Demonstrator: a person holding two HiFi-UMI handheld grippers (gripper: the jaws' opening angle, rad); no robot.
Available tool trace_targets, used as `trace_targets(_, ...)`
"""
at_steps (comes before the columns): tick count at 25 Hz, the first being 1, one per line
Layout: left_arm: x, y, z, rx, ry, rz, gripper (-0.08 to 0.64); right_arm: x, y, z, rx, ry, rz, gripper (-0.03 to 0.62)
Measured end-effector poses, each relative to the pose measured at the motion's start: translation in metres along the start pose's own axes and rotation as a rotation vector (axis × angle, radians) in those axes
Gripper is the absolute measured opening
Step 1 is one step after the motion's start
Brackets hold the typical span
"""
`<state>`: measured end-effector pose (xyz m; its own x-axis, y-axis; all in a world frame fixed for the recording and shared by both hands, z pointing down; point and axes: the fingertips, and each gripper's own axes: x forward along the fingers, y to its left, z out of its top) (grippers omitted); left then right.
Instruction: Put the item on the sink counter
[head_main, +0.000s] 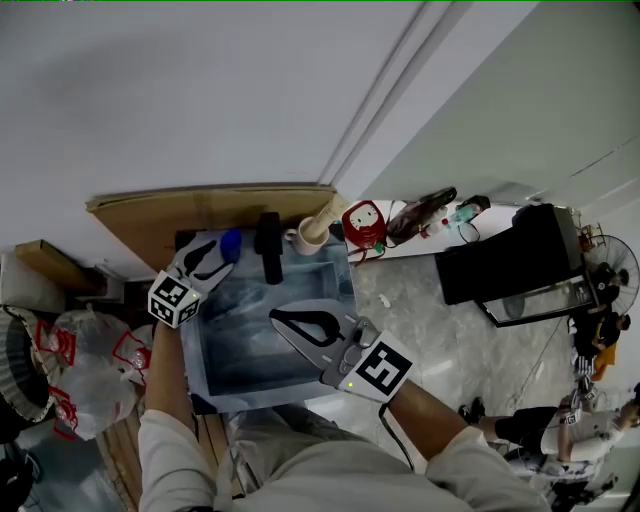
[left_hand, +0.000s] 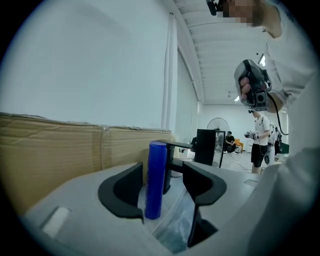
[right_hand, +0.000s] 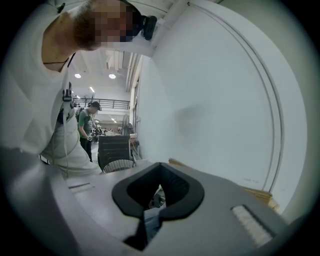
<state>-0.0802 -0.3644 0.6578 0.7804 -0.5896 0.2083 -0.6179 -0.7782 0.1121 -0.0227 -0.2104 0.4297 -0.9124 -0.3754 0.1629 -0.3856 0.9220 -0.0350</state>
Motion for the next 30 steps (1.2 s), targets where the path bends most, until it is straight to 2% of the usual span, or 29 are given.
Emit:
trace_targets(6,-0.019,-0.019,0.030,0.010,-0.013,-0.004,0.258,-0.008,0.013,0.018,-0.004,-0.029,0.006,0.005)
trace_targets(10,-0.033,-0.039,0.055,0.029,-0.025,-0.010,0.207,-0.015,0.022,0.028,-0.020,-0.049,0.015,0.005)
trace_targets(20,-0.070,-0.091,0.125,0.069,-0.065,-0.033,0.192,-0.035,0.035,0.047,-0.063,-0.083,0.030,0.005)
trace_targets(24,-0.085,-0.114,0.153,0.089,-0.087,-0.038,0.146,-0.043,0.040,0.057,-0.061,-0.097,0.034,0.005)
trace_targets(30,-0.107,-0.144,0.186,0.102,-0.123,-0.056,0.144,-0.052,0.042,0.061,-0.081,-0.105,0.035,0.005)
